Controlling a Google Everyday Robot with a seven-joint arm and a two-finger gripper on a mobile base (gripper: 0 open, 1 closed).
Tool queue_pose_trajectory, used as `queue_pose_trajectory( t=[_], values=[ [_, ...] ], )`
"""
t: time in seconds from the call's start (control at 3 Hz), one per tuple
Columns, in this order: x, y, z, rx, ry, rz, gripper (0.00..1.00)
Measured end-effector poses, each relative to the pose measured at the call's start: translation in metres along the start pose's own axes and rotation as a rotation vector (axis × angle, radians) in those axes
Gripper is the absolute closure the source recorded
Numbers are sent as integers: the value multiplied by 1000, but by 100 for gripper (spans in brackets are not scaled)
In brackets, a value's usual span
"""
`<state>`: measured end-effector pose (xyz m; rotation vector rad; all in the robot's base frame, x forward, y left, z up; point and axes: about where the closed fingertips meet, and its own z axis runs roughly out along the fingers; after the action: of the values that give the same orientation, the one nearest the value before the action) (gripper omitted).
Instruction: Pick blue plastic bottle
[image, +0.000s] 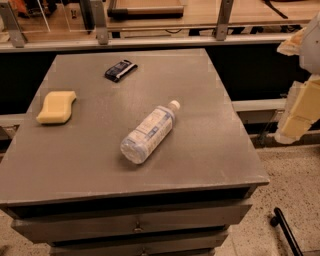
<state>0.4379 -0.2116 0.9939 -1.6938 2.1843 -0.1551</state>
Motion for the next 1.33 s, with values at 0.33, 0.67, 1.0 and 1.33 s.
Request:
queue_pose_trajectory(
  t=[0.33,0.67,1.0,1.33],
  values=[
    [-1,0,0,1,-1,-3,0],
    [-11,-1,-2,13,-12,-36,0],
    [-69,3,9,17,-81,-189,0],
    [-140,18,24,12,-149,-395,0]
  ],
)
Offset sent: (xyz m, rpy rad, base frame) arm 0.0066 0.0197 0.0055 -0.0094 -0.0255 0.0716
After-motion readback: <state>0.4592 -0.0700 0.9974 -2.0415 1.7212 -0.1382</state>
